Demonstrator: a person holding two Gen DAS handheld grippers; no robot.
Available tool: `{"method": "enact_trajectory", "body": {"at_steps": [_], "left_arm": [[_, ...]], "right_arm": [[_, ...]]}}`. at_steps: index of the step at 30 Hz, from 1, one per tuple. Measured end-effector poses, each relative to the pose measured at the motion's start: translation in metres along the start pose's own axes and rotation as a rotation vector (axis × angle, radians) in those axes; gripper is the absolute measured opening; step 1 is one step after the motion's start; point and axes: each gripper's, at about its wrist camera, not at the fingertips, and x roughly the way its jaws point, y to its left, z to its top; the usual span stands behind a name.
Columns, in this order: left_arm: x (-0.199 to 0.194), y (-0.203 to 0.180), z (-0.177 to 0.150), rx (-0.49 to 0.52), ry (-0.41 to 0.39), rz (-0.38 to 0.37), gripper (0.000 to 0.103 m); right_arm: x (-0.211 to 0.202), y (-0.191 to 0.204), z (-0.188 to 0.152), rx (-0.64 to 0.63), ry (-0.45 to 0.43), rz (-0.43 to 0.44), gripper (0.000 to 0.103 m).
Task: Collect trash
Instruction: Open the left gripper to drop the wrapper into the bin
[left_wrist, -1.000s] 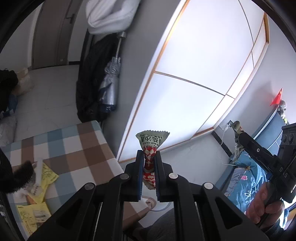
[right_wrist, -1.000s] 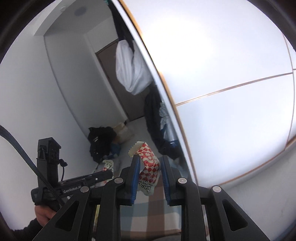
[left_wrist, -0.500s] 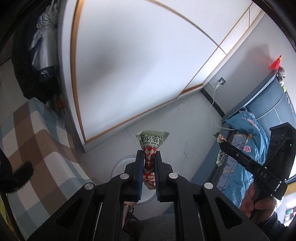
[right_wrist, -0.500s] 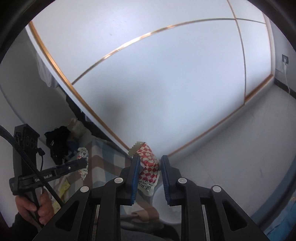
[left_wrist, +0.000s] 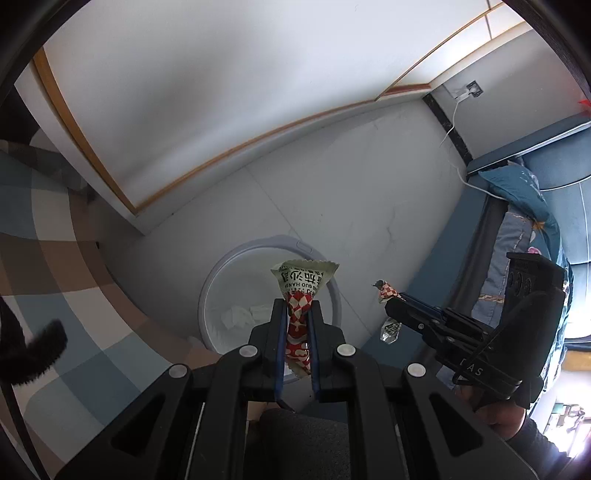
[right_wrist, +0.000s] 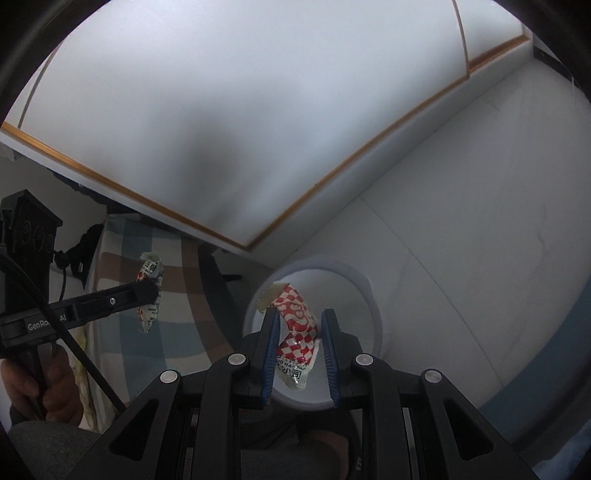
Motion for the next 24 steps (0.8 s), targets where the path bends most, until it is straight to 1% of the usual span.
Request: {"method": "enact_trajectory", "body": {"at_steps": [2,4,9,14,18,24], "left_arm": [[0.014,0.002,0.002,-0.013,0.044,0.022,0.007],[0.022,0.003,0.001,-0.028,0.067,0.042,0.007],[0.030,-0.002,0.002,-0.055,0.114,0.032,0.007],[0.033,-0.006,0.004,-0.062,0.133,0.044,0.007],[0.039,-0.003,0.004,-0.073,0.153,0.044,0.007],[0.044,-0.004,0.005,-0.068,0.176,0.047,0.007]], "right_arm": [[0.016,-0.005,-0.003,0.018,0.033,0.008,0.022],[0.031,-0.006,-0.007,0.050,0.063,0.017,0.022],[0.063,-0.011,-0.011,0.084,0.134,0.010,0.023],[0.068,-0.017,-0.015,0.086,0.145,0.034,0.024],[0.067,-0.016,-0.014,0.069,0.144,0.038,0.024],[0.057,-0.027,-0.014,0.097,0.119,0.025,0.033]]}}
